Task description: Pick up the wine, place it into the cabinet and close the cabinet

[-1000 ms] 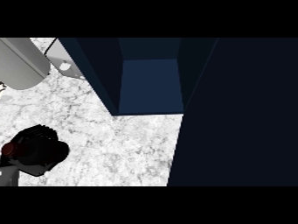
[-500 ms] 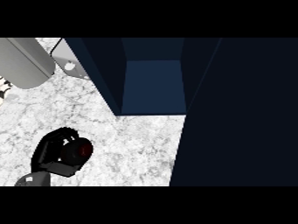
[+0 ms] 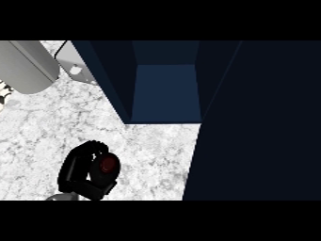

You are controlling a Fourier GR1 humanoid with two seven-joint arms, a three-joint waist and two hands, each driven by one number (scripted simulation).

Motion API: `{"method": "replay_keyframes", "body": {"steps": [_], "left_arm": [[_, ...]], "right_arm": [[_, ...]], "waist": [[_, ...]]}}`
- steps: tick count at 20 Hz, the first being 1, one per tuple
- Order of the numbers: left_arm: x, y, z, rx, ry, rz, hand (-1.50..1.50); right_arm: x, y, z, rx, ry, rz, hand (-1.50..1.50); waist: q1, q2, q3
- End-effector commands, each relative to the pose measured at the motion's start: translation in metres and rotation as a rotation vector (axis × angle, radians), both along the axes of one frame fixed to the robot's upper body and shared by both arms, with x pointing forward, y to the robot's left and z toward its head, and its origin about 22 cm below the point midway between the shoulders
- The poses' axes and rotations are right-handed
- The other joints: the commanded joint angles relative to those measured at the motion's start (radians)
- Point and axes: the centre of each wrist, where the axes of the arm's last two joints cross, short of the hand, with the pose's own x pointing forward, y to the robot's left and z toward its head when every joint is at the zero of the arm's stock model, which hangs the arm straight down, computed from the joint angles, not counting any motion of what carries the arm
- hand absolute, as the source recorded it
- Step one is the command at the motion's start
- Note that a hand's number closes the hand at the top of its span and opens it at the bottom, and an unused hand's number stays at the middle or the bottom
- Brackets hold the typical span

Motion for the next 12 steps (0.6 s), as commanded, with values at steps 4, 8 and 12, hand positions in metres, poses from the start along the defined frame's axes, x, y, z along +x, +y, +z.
{"method": "replay_keyframes", "body": {"steps": [4,8,12], "left_arm": [[-0.020,-0.027,0.030,0.004,-0.008,-0.050,1.50],[0.003,-0.065,0.055,-0.023,-0.012,-0.060,1.50],[-0.008,-0.098,0.082,0.012,-0.030,-0.029,1.50]], "right_arm": [[-0.046,-0.016,0.030,0.061,-0.054,0.027,-1.50],[-0.040,-0.013,0.023,0.051,-0.059,0.021,-1.50],[-0.040,-0.017,0.020,0.053,-0.051,0.022,-1.50]], "waist": [[-0.007,-0.003,-0.002],[-0.013,0.003,-0.002],[-0.016,0.002,0.000]]}}
